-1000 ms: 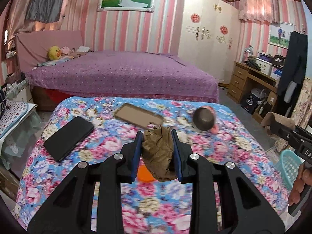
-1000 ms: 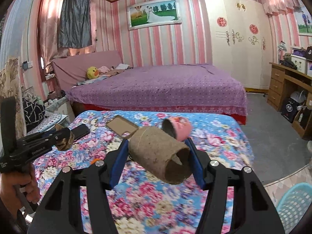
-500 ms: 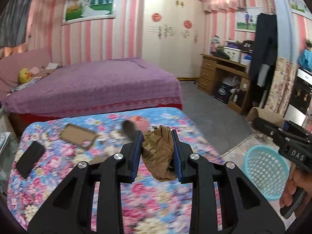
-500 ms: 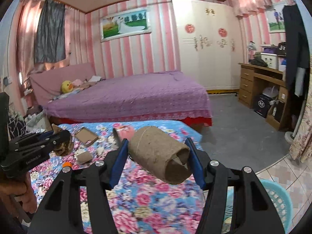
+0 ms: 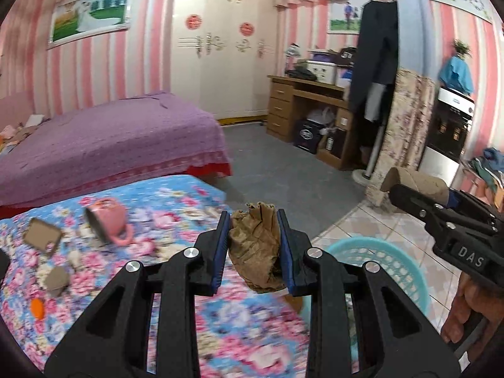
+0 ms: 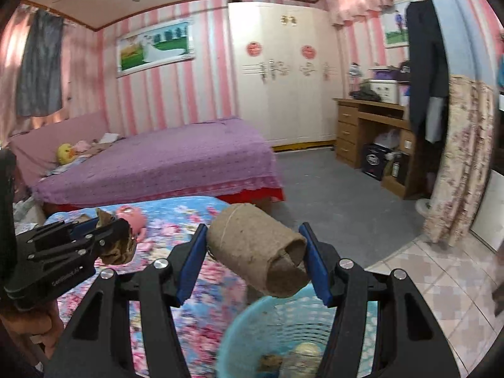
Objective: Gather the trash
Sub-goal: 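Carry the brown paper and cardboard tube with both grippers over the blue basket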
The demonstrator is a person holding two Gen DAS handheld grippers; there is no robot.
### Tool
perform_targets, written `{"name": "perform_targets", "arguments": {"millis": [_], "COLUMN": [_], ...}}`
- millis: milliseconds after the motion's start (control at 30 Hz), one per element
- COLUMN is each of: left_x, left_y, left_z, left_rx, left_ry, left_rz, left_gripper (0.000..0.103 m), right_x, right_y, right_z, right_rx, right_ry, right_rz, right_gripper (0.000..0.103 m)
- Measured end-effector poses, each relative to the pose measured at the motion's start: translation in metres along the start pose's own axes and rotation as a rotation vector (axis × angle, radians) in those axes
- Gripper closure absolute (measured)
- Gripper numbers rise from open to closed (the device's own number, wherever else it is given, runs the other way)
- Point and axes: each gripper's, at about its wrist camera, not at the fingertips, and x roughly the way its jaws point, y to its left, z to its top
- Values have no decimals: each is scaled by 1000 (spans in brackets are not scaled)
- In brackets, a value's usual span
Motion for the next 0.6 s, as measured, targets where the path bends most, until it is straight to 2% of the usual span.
{"name": "perform_targets", "arguments": {"millis": [267, 600], "left_x": [15, 23], "left_y": [-44, -74], "left_z": [1, 3], "left_rx": [42, 49], "left_ry": [12, 25], "left_rz": [-66, -93], "left_gripper": [75, 75], "right_x": [0, -2], "right_y": [-32, -60], "right_z": [2, -1], "right_rx": [38, 103], "right_ry": [8, 8], "right_rz": [-64, -65], "right_gripper": [45, 44]}}
